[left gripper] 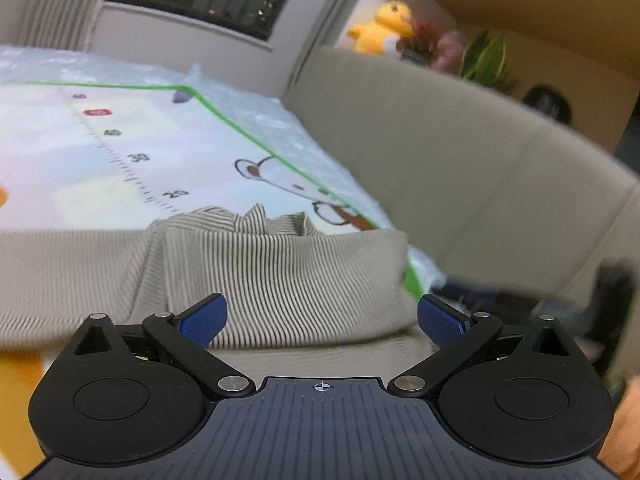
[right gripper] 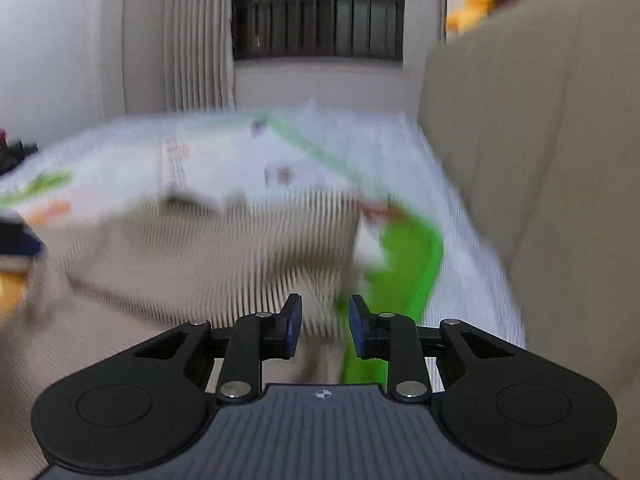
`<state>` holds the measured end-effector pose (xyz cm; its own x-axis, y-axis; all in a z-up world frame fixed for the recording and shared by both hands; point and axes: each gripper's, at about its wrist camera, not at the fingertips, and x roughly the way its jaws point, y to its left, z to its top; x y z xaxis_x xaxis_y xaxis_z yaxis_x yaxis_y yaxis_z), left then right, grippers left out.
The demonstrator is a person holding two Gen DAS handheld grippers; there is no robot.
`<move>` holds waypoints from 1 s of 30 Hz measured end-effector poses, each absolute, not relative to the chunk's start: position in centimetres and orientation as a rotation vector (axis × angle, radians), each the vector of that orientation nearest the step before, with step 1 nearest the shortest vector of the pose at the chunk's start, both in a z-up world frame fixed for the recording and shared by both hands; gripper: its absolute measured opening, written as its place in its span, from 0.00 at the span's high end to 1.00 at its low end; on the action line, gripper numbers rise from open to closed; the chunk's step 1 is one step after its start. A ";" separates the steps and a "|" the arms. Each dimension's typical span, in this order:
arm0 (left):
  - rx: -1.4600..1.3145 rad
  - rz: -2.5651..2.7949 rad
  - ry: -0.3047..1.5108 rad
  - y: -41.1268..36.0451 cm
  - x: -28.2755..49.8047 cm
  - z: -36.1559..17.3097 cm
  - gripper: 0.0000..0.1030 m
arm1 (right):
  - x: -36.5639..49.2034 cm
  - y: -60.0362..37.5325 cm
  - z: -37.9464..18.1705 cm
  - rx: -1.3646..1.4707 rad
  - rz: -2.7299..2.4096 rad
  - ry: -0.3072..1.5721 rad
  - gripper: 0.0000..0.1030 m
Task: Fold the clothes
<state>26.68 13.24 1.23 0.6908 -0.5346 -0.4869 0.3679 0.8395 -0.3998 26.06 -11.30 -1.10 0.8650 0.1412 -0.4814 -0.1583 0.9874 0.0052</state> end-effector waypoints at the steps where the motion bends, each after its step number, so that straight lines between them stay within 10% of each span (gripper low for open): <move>1: -0.271 -0.500 0.648 12.8 27.7 0.8 0.00 | 27.0 -11.2 -0.5 -0.029 0.168 0.482 0.76; 10: -0.283 -0.411 0.686 13.9 31.1 -3.0 0.00 | 34.4 -9.7 -4.9 -0.001 0.179 0.638 0.75; 20: -0.371 -0.004 0.543 25.0 25.5 0.3 0.00 | 23.7 -8.7 -1.9 0.206 0.450 0.571 0.19; 24: -0.423 0.231 0.568 31.4 23.4 0.2 0.18 | 22.5 -6.4 -3.8 0.192 0.518 0.608 0.13; 30: -0.577 0.262 0.675 34.7 21.2 -1.9 0.19 | 22.4 -4.1 -5.5 0.094 0.528 0.635 0.00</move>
